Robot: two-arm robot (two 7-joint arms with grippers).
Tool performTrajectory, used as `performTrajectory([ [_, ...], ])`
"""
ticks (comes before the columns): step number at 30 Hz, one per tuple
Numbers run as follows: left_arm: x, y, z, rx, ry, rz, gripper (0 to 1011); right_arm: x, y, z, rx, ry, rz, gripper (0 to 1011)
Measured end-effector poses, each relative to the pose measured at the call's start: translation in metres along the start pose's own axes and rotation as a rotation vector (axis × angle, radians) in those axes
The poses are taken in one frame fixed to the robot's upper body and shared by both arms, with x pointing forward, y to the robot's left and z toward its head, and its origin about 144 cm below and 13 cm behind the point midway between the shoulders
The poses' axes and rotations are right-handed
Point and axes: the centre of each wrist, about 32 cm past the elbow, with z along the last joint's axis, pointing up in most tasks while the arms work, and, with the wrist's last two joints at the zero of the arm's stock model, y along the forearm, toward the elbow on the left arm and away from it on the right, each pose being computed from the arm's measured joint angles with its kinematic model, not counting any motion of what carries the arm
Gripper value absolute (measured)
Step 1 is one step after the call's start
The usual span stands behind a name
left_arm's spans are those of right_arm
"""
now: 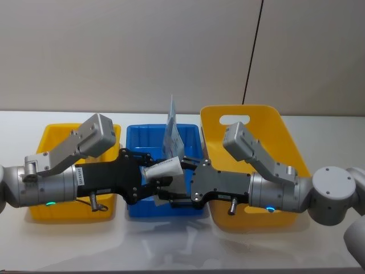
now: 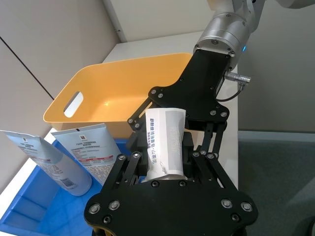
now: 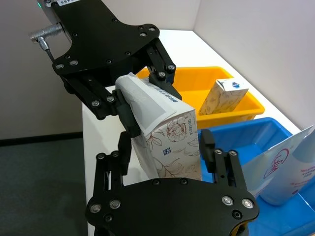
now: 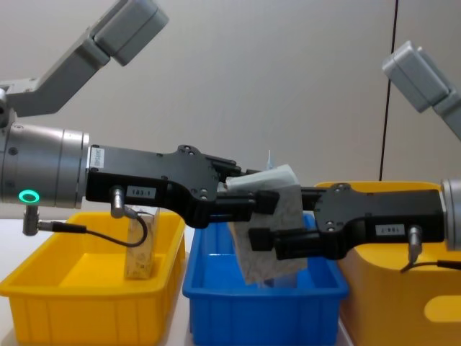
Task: Bimanual collaborative sorting of washing and personal care products
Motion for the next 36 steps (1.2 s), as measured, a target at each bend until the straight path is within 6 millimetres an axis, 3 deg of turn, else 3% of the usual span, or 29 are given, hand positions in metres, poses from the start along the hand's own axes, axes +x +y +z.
performTrajectory([
  [4, 0.0000, 0.0000, 0.0000, 0.000, 0.000, 0.000, 352, 0.0001, 0.0006, 0.0003, -0.001, 0.003, 0.001, 724],
  [15, 0.0001, 0.0001, 0.0000, 0.000, 0.000, 0.000, 352, 0.0002, 0.0015, 0.0006, -0.003, 0.007, 0.003, 525],
  [26, 0.0000, 0.0000, 0.0000, 0.000, 0.000, 0.000, 353, 0.0001, 0.0023, 0.0009, -0.002, 0.008, 0.005, 442],
  [36, 0.0000, 0.0000, 0.0000, 0.000, 0.000, 0.000, 353, 0.0003, 0.0022, 0.0011, -0.002, 0.008, 0.005, 434],
])
